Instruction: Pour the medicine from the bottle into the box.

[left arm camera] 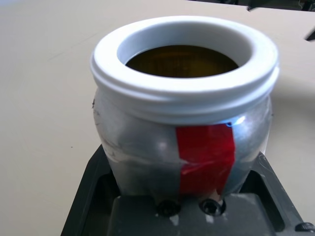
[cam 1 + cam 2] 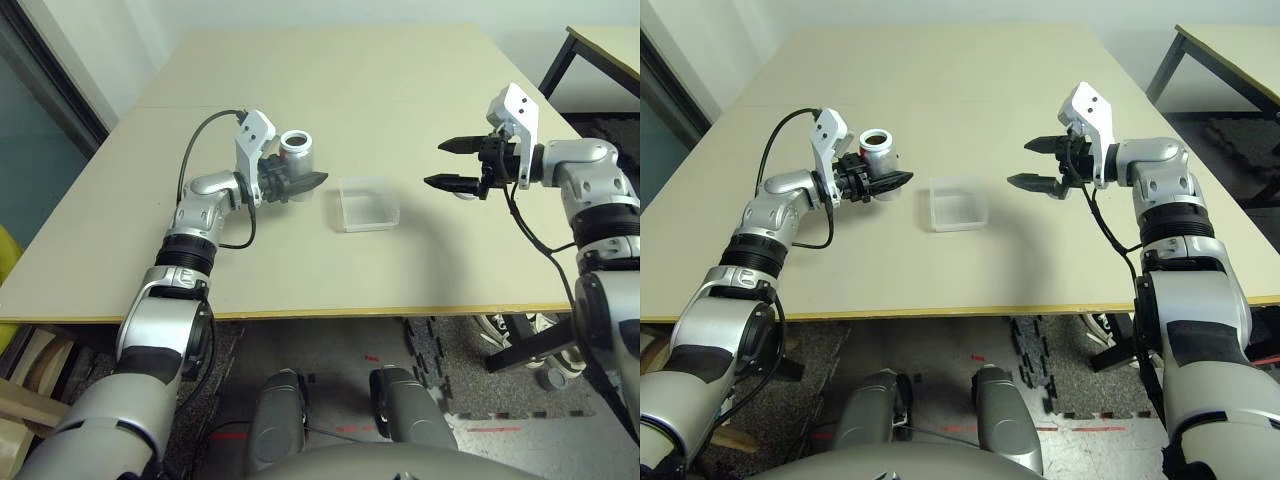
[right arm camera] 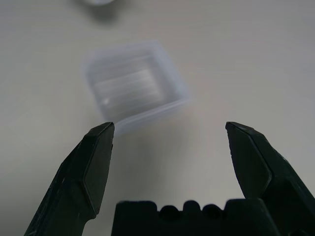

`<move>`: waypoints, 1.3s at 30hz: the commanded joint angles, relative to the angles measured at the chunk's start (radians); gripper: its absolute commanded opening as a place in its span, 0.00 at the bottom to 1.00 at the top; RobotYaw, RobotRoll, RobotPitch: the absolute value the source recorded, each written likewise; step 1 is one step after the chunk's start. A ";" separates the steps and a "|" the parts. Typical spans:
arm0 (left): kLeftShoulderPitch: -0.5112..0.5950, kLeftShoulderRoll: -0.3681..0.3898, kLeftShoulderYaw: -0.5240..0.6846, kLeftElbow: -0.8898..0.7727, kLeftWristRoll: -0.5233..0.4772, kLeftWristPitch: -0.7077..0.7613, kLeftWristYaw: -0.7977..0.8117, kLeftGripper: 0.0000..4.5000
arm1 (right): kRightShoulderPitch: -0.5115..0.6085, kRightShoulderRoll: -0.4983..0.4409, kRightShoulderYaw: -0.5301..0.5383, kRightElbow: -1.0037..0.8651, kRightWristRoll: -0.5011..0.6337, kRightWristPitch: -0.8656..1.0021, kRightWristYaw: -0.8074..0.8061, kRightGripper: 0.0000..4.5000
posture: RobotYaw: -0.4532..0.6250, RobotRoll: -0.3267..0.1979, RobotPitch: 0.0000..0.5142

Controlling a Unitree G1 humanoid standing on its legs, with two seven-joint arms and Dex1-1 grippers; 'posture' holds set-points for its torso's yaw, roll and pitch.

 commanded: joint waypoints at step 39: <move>-0.156 -0.021 -0.065 0.152 0.163 -0.088 0.058 0.61 | 0.007 0.024 0.001 0.030 0.063 -0.003 0.047 1.00 | 0.26 0.62 0.11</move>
